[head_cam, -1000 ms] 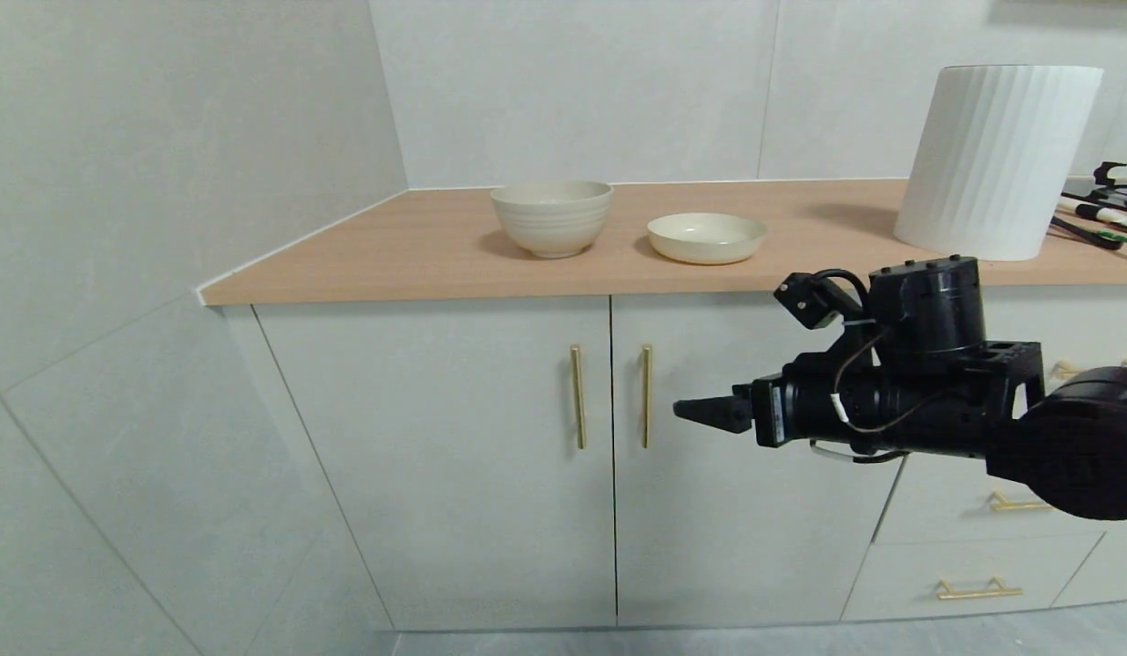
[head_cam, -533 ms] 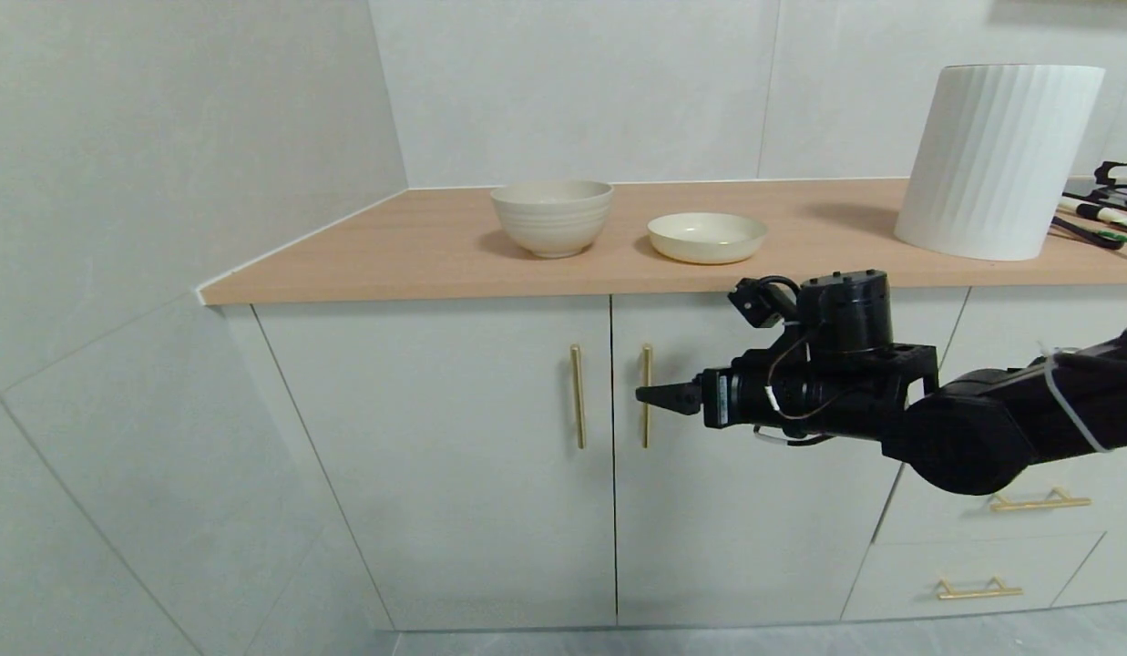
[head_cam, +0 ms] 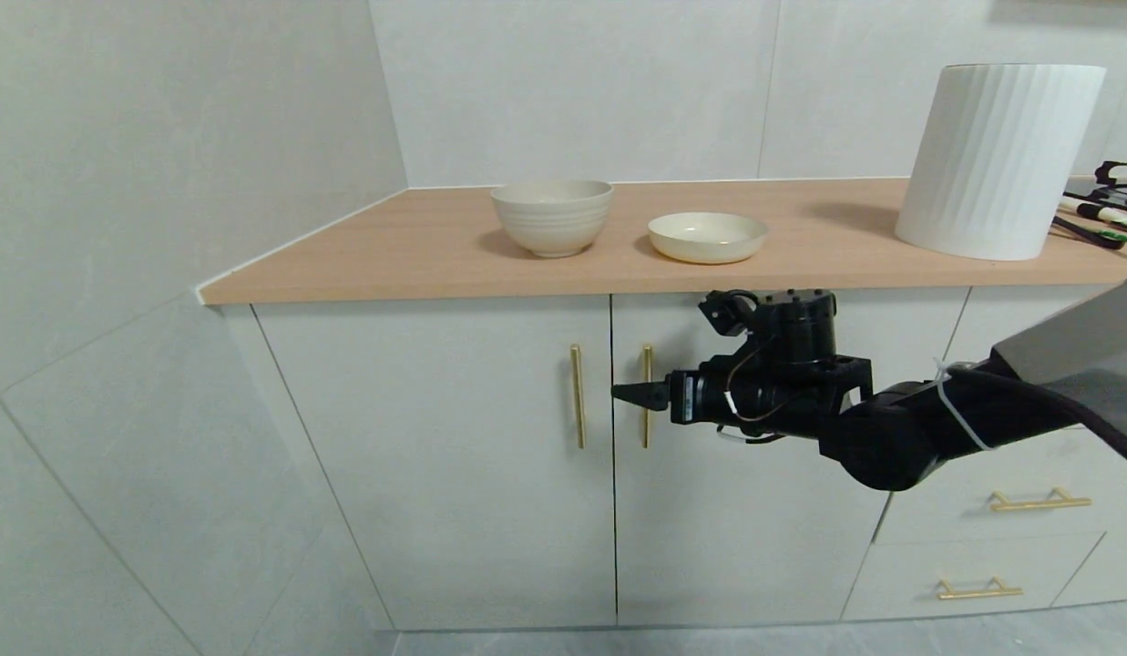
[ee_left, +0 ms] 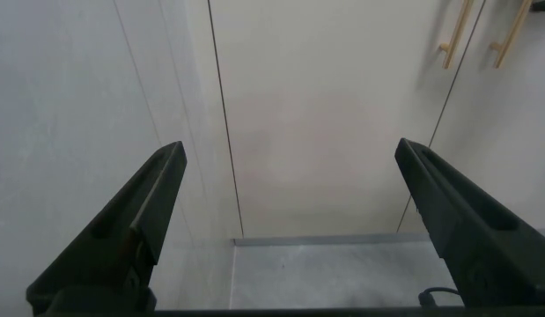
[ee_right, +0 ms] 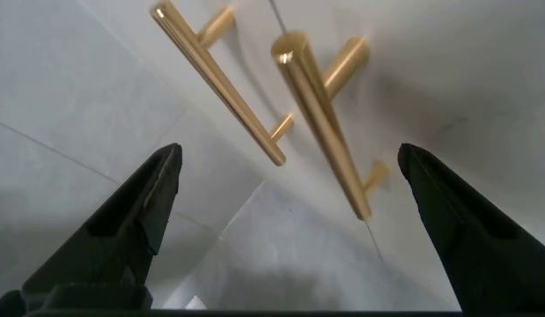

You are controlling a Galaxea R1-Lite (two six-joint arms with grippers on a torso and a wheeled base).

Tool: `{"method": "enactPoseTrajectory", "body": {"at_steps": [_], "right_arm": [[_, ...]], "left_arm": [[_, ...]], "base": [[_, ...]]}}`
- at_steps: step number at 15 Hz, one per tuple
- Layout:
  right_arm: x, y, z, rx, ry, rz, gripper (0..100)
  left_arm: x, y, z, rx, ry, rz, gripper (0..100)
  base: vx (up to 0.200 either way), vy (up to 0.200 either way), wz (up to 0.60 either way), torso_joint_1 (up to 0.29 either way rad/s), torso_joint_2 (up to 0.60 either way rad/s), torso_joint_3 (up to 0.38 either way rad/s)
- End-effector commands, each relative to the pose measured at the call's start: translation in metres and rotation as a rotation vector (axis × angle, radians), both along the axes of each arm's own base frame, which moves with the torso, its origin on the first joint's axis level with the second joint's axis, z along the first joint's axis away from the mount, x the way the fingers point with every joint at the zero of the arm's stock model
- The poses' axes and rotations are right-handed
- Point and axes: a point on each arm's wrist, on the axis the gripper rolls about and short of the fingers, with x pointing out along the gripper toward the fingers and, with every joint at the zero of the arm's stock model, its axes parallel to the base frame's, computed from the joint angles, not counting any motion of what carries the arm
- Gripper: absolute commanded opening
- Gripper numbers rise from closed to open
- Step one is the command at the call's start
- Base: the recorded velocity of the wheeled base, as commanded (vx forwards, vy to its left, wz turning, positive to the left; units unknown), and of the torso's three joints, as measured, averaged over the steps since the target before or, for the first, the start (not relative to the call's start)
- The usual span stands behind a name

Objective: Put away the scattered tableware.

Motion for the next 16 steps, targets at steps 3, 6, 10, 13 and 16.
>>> {"method": "enactPoseTrajectory", "body": {"at_steps": [3,6,10,13,16], "right_arm": [[0.008,0.011,-0.019,0.011,-0.001,0.011,100],[0.007,0.017,-0.021,0.047,0.007,0.013,100],[0.003,0.024,-0.018,0.083,0.004,0.025,100],[0.002,0.024,-0.016,0.111,0.018,0.021,100],[0.001,0.024,-0.014,0.112,0.017,0.023,100]], "left_arm": [[0.000,0.000,0.000,0.000,0.000,0.000,100],[0.000,0.000,0.000,0.000,0.000,0.000,100],[0.000,0.000,0.000,0.000,0.000,0.000,100],[0.000,0.000,0.000,0.000,0.000,0.000,100],[0.000,0.000,0.000,0.000,0.000,0.000,100]], "base": [[0.000,0.000,0.00,0.000,0.00,0.000],[0.000,0.000,0.00,0.000,0.00,0.000],[0.000,0.000,0.00,0.000,0.00,0.000],[0.000,0.000,0.00,0.000,0.00,0.000],[0.000,0.000,0.00,0.000,0.00,0.000]]}}
